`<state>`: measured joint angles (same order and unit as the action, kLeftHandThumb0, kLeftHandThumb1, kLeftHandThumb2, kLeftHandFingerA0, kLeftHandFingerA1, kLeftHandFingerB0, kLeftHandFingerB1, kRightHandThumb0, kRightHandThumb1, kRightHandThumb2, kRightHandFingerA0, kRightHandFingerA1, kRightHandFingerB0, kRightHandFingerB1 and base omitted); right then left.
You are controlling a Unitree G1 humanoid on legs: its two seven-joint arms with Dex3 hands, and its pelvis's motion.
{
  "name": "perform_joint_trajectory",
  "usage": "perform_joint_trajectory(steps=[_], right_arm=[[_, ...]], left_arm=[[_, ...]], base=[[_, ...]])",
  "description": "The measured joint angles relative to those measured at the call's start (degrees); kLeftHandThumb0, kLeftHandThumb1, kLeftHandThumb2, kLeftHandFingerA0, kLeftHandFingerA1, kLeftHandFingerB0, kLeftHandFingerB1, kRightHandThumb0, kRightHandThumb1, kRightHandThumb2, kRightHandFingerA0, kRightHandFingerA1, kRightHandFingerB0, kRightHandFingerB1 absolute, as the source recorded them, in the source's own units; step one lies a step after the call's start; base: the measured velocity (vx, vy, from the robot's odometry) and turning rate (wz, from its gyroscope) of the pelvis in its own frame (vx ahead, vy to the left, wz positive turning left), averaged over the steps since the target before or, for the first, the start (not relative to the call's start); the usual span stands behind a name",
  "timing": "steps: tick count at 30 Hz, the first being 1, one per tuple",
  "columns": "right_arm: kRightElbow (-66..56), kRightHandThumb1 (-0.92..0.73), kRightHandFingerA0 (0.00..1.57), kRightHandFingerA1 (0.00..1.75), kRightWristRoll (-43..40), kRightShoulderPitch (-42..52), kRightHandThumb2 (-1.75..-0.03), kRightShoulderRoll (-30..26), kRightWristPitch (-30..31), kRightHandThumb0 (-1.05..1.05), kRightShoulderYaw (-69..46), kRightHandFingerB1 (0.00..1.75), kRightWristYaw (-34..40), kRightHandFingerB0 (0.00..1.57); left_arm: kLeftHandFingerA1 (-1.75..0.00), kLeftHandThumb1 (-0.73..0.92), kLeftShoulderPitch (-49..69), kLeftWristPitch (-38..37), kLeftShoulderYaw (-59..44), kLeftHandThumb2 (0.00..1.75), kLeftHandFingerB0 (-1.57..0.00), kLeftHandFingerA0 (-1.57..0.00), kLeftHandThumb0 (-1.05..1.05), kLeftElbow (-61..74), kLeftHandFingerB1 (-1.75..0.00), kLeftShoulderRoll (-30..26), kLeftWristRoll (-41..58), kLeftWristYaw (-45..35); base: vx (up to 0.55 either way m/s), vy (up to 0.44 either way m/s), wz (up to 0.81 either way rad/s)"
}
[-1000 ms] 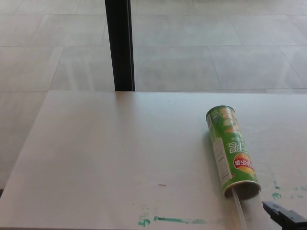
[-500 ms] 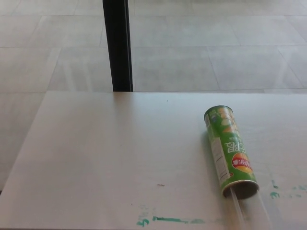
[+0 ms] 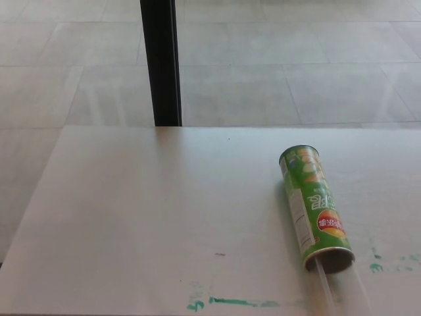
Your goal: Use the finger on the right hand of the robot to pull out the chips tray kept inside a container in the middle of the desk
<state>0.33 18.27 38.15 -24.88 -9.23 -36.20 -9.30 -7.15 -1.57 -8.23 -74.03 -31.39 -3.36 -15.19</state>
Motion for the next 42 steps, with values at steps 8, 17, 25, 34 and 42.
perform_joint_trajectory(steps=[8,17,25,34,42], right_arm=[[16.1,-0.64,0.74,0.74,-2.7,-9.6,-0.60,1.1,1.1,-0.22,-1.4,0.27,1.6,0.08],[33.7,-0.66,0.71,0.66,-5.2,-15.2,-0.61,1.9,1.6,-0.28,-2.5,0.32,3.6,0.11],[48.9,-0.69,0.68,0.76,-9.9,-19.5,-0.60,2.1,1.3,-0.17,-3.4,0.30,4.7,0.10],[54.3,-0.51,0.65,0.77,-16.5,-22.1,-0.95,2.4,-0.9,-0.14,-3.3,0.49,1.0,0.09],[55.4,-0.69,0.66,0.76,-19.7,-21.8,-0.60,2.1,-2.4,-0.20,-0.6,0.33,-0.6,0.19]], left_arm=[[-0.63,0.75,0.0,0.0,-0.1,0.62,-0.54,-0.56,-0.48,0.0,-0.54,0.1,0.0,0.0],[-0.66,0.75,0.1,0.0,-0.3,0.62,-0.56,-0.58,-0.47,0.0,-0.58,0.1,0.1,0.0],[-0.69,0.74,0.9,0.0,-1.1,0.62,-0.59,-0.59,-0.49,0.3,-0.64,0.1,0.3,-0.1],[-0.68,0.76,1.3,0.0,-1.7,0.62,-0.51,-0.59,-0.48,0.6,-0.54,0.1,0.4,-0.1],[-0.67,0.74,1.3,0.0,-1.7,0.62,-0.55,-0.58,-0.49,0.7,-0.56,0.1,0.4,-0.1]], base=[[0.00,0.000,0.00],[0.00,0.000,0.00],[0.00,0.000,0.00],[0.00,0.000,0.00],[0.00,0.000,0.00]])
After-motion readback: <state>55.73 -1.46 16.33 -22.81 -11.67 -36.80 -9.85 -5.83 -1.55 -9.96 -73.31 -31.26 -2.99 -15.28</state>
